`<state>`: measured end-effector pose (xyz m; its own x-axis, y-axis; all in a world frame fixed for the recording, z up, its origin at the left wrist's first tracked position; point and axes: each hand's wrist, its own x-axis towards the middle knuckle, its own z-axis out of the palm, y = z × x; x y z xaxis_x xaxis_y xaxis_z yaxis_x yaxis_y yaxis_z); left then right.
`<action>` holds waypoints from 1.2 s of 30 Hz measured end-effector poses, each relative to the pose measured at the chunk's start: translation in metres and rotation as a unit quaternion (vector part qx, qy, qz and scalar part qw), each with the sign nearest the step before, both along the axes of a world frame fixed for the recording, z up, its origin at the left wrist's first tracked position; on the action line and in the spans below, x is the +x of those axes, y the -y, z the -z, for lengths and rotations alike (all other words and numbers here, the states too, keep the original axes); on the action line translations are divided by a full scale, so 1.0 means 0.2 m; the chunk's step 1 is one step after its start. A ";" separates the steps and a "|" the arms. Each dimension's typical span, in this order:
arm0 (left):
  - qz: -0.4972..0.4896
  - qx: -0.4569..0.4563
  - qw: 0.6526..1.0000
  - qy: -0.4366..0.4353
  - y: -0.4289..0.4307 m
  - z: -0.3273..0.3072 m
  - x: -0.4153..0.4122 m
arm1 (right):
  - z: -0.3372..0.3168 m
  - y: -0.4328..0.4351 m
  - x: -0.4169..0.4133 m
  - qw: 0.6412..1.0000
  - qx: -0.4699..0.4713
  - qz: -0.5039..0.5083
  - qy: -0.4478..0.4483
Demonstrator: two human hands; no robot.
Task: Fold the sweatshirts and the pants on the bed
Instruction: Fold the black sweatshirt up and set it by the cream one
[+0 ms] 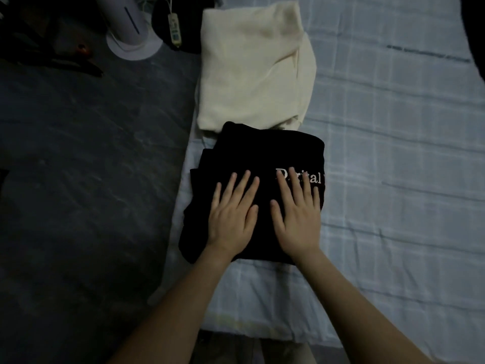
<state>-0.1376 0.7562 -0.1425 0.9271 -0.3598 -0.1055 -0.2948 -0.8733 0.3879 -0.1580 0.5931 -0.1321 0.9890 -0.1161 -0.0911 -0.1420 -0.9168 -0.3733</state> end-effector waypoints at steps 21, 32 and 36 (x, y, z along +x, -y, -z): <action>0.079 0.005 0.996 0.051 0.02 -1.51 -0.18 | -1.42 0.23 -0.32 0.998 0.015 -0.044 0.050; 0.167 -0.053 0.982 0.066 -0.24 -1.55 -0.64 | -1.50 -0.07 -0.99 0.997 0.002 0.065 0.039; 0.226 -0.085 0.967 0.085 -0.28 -1.58 -0.59 | -1.54 -0.16 -1.09 0.989 0.011 0.136 0.062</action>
<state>-0.2558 0.8114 0.1731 0.6703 -0.7305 0.1308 -0.7031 -0.5688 0.4268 -0.3759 0.6255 0.1759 0.9252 -0.3787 0.0228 -0.3345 -0.8427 -0.4218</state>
